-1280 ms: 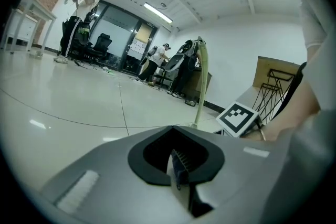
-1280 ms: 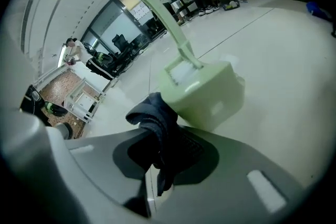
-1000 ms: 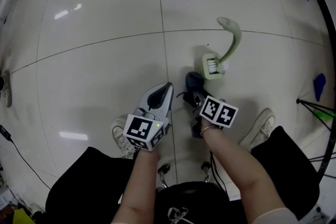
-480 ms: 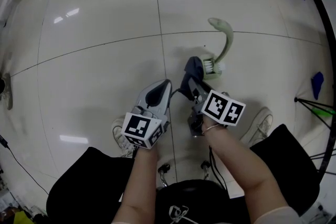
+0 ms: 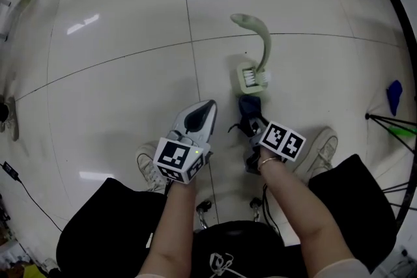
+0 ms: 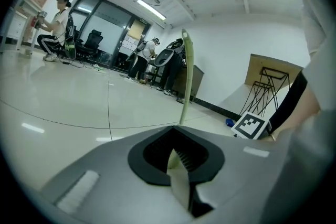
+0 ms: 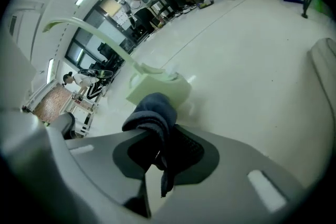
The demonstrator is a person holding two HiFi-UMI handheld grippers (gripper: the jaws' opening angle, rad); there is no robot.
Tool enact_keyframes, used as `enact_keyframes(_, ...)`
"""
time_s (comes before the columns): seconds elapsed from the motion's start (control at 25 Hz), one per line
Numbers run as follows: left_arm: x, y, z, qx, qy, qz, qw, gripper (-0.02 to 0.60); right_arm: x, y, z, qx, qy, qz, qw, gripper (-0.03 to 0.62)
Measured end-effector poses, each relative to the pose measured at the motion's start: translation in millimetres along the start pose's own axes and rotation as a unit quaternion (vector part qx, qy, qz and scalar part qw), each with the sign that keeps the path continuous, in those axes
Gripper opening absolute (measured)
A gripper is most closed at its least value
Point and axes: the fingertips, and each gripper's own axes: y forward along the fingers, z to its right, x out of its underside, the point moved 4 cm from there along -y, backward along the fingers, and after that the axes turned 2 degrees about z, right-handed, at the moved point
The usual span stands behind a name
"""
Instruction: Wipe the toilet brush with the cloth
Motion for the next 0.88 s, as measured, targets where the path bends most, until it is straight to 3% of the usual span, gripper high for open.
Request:
enact_keyframes(0.12, -1.1, 5.5, 6.5, 0.008, 0.003, -0.005, 0.9999, 0.006, -19.9, -11.7, 30.1, 0.024, 0.038, 0.03, 0.999, 0.07)
enact_keyframes(0.24, -26.7, 13.9, 10.3, 0.014, 0.014, 0.011, 0.9997, 0.006, -75.1, -33.2, 39.0, 0.032, 0.04, 0.095, 0.994, 0.07)
enact_keyframes(0.32, -55.6, 17.1, 11.3, 0.007, 0.021, 0.033, 0.9992, 0.006, -118.3, -54.4, 25.6, 0.025, 0.006, 0.14, 0.99, 0.069)
enact_keyframes(0.44, -104.6, 17.3, 12.6, -0.011, 0.021, 0.075, 0.9969, 0.006, -169.7, -88.8, -21.1, -0.009, -0.094, 0.186, 0.978, 0.069)
enact_keyframes(0.52, -135.5, 17.1, 15.6, -0.022, 0.026, 0.102, 0.9942, 0.006, -190.7, -107.6, -60.7, -0.038, -0.177, 0.203, 0.962, 0.071)
enact_keyframes(0.64, -174.0, 17.6, 24.3, -0.027, 0.048, 0.125, 0.9906, 0.006, -211.3, -132.3, -126.2, -0.084, -0.284, 0.226, 0.928, 0.07)
enact_keyframes(0.88, -228.5, 13.1, 30.6, -0.042, 0.076, 0.154, 0.9843, 0.006, -207.6, -169.1, -241.1, -0.183, -0.42, 0.235, 0.857, 0.069)
